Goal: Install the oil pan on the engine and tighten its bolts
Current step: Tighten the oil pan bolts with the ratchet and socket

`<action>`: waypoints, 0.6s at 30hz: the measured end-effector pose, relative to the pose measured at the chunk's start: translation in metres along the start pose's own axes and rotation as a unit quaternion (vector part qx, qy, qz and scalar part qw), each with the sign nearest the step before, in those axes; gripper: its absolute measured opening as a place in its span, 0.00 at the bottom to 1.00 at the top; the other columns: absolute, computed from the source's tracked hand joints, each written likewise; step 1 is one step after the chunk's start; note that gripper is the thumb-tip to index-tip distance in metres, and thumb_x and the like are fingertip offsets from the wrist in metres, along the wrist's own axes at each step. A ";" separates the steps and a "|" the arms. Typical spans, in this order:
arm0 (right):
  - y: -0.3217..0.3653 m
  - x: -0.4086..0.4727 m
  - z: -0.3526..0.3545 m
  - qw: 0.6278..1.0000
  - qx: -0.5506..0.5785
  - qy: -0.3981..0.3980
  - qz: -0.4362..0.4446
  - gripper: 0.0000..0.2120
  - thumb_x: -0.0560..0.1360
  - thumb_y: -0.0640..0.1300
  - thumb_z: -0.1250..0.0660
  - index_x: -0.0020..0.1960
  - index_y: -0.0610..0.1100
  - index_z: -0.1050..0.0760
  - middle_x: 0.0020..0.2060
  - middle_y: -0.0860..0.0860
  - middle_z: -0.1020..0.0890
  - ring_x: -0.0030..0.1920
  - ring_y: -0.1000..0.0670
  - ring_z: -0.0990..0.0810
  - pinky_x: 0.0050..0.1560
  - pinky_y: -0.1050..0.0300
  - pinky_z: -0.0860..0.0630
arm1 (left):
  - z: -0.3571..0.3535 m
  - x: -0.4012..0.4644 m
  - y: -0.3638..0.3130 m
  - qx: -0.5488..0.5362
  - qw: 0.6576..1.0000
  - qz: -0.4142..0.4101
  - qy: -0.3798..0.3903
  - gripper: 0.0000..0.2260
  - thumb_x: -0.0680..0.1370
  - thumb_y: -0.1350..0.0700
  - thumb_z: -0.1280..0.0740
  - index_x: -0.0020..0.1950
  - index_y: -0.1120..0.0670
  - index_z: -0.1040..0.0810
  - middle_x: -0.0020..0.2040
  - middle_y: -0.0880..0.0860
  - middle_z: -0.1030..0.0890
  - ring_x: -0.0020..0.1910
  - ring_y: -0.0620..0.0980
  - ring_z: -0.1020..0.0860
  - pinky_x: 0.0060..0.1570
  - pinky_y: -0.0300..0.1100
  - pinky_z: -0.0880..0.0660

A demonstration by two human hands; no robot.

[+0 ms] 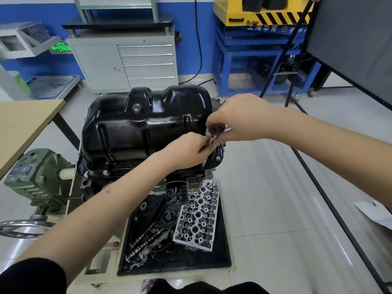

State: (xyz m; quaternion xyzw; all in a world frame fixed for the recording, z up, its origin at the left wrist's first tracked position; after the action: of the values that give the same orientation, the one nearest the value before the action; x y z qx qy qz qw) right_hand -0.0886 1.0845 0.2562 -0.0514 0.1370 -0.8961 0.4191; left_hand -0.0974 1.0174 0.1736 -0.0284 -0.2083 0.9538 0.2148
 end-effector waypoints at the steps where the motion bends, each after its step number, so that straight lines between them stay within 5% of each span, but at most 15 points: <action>1: -0.003 0.001 -0.001 1.000 -0.017 0.002 -0.022 0.14 0.73 0.59 0.38 0.48 0.49 0.26 0.32 0.53 0.32 0.39 0.49 0.31 0.31 0.58 0.38 | 0.001 -0.001 0.001 -0.014 1.000 0.002 -0.008 0.20 0.80 0.49 0.44 0.29 0.55 0.34 0.25 0.49 0.32 0.25 0.48 0.33 0.27 0.41 0.40; 5: -0.007 0.002 -0.006 0.998 0.002 0.017 -0.055 0.20 0.73 0.63 0.41 0.41 0.46 0.32 0.30 0.53 0.33 0.36 0.49 0.33 0.27 0.59 0.43 | 0.002 0.000 0.001 -0.023 0.999 0.001 -0.028 0.19 0.80 0.52 0.43 0.30 0.56 0.33 0.24 0.48 0.32 0.25 0.47 0.33 0.30 0.41 0.38; 8: -0.002 0.001 -0.004 1.000 0.021 0.013 -0.004 0.11 0.76 0.54 0.39 0.53 0.49 0.28 0.42 0.52 0.25 0.44 0.49 0.29 0.34 0.55 0.34 | 0.001 0.001 -0.001 0.004 1.000 -0.013 -0.020 0.20 0.80 0.54 0.43 0.27 0.52 0.38 0.26 0.47 0.34 0.26 0.47 0.35 0.30 0.40 0.44; 11: 0.003 0.000 -0.004 0.999 0.015 0.034 0.038 0.14 0.76 0.49 0.38 0.61 0.52 0.29 0.51 0.52 0.23 0.54 0.48 0.27 0.47 0.49 0.27 | 0.001 0.001 0.000 0.015 1.000 -0.010 0.004 0.20 0.80 0.54 0.42 0.28 0.51 0.39 0.27 0.47 0.34 0.27 0.47 0.35 0.31 0.40 0.44; 15: 0.000 0.003 -0.003 1.000 -0.016 0.005 -0.008 0.15 0.74 0.59 0.39 0.48 0.48 0.29 0.32 0.53 0.29 0.38 0.47 0.29 0.34 0.55 0.34 | 0.001 -0.001 0.004 -0.011 1.000 0.012 0.010 0.19 0.80 0.50 0.44 0.29 0.52 0.36 0.27 0.50 0.31 0.28 0.51 0.32 0.31 0.44 0.35; 18: -0.001 0.003 -0.008 0.999 -0.004 0.014 -0.036 0.19 0.73 0.63 0.42 0.43 0.47 0.34 0.29 0.54 0.36 0.34 0.49 0.33 0.27 0.58 0.43 | 0.003 -0.001 0.001 -0.006 1.000 0.008 -0.016 0.19 0.80 0.52 0.44 0.29 0.56 0.35 0.26 0.50 0.32 0.27 0.51 0.32 0.31 0.43 0.38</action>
State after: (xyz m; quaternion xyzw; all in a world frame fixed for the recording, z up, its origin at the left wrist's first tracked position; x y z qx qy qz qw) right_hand -0.0932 1.0840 0.2485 -0.0451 0.1441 -0.9108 0.3841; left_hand -0.0978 1.0151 0.1753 -0.0166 -0.2172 0.9545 0.2037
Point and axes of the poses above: each hand's wrist, its own x-axis towards the middle knuckle, its own z-axis out of the back of the hand, y = z × x, the point moved 7 cm from there along x, towards the middle knuckle
